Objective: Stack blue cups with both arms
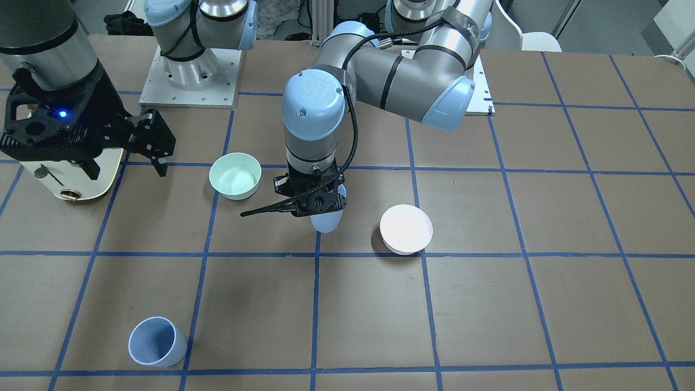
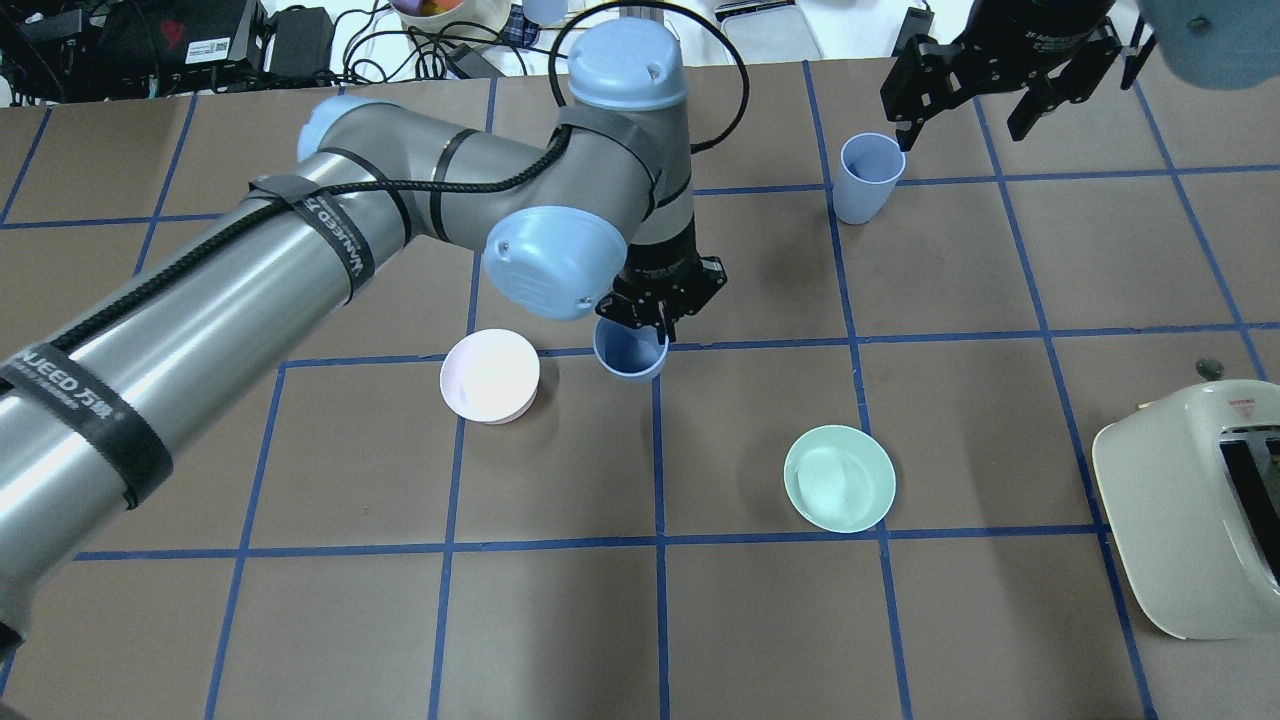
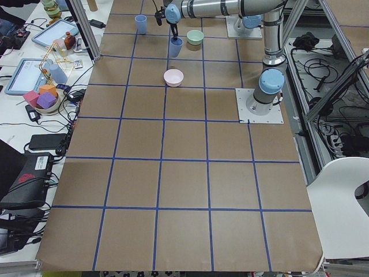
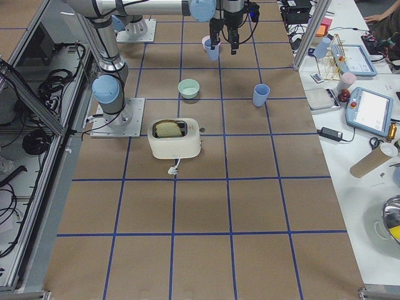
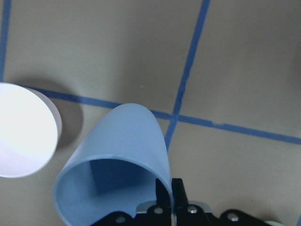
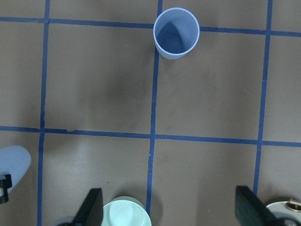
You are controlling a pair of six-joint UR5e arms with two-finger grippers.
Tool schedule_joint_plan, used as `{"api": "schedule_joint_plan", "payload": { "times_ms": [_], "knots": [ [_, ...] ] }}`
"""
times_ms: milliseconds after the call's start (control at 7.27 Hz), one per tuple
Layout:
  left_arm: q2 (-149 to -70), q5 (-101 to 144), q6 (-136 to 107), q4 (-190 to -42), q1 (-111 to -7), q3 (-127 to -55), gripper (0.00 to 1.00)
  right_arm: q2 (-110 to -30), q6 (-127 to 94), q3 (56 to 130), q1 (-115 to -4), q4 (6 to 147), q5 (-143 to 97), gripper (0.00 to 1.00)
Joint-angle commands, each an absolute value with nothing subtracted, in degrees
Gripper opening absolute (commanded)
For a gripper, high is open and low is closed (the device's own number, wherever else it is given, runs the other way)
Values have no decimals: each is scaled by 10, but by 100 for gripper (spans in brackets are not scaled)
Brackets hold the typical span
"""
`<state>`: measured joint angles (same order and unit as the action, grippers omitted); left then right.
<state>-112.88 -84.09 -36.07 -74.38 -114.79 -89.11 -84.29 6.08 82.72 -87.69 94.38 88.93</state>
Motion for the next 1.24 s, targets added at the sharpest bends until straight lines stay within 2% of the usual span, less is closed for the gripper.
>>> {"api": "schedule_joint_plan", "payload": {
  "times_ms": [0,138,550,962,1100],
  "knots": [
    [-1126,-827,-359,-738,-1158,-937,0,-843,62,827,-877,942,889,100],
    [-1128,-831,-358,-738,-1158,-935,99,-843,62,827,-876,943,889,100],
    [-1077,-827,-348,-778,-1135,-915,100,-843,61,827,-876,942,889,100],
    [-1010,-846,-121,-932,-994,-812,100,-827,76,824,-856,958,886,100],
    [-978,-847,-93,-949,-945,-788,100,-789,74,812,-846,982,886,100]
  ]
}}
